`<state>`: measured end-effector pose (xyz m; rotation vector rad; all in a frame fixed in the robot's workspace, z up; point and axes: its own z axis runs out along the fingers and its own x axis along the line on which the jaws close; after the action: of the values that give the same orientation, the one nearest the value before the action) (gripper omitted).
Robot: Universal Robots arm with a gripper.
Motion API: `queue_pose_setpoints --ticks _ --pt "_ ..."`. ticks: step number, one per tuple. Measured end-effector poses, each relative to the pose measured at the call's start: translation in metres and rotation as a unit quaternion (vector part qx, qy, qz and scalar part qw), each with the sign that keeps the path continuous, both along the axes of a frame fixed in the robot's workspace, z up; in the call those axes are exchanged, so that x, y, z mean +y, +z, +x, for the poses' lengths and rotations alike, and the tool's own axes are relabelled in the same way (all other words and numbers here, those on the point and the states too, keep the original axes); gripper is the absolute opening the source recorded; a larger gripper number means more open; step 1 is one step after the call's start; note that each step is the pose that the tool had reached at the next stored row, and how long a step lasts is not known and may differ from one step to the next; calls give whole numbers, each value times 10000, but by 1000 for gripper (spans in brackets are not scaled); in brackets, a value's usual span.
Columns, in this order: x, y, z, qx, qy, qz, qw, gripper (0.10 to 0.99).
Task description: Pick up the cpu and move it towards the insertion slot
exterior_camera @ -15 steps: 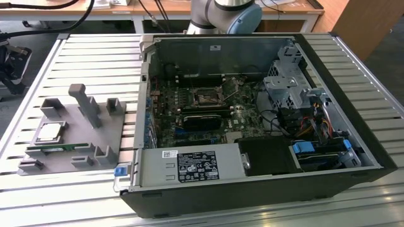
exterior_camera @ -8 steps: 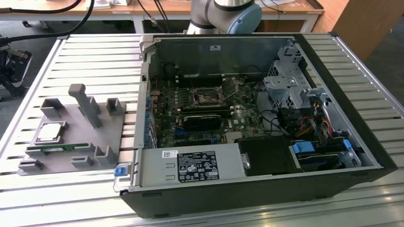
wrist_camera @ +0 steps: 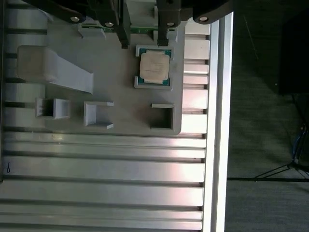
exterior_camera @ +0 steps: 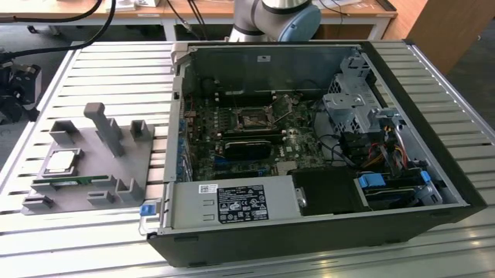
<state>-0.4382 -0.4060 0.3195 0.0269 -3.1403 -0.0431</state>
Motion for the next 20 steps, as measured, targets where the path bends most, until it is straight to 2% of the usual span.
queue_pose_setpoints --ticks 2,3,5,6,7,8,9,20 --pt "-1 -22 -5 0 0 0 10000 408" --pt "-2 -33 -8 0 0 0 10000 408" --pt "-4 -53 -14 0 0 0 10000 525" --pt "-4 -64 -16 0 0 0 10000 525" --pt "-4 -75 -18 0 0 0 10000 580" --pt "-4 -86 -20 0 0 0 10000 580" --pt "-4 -97 -22 0 0 0 10000 647" --pt "-4 -212 -35 0 0 0 10000 647"
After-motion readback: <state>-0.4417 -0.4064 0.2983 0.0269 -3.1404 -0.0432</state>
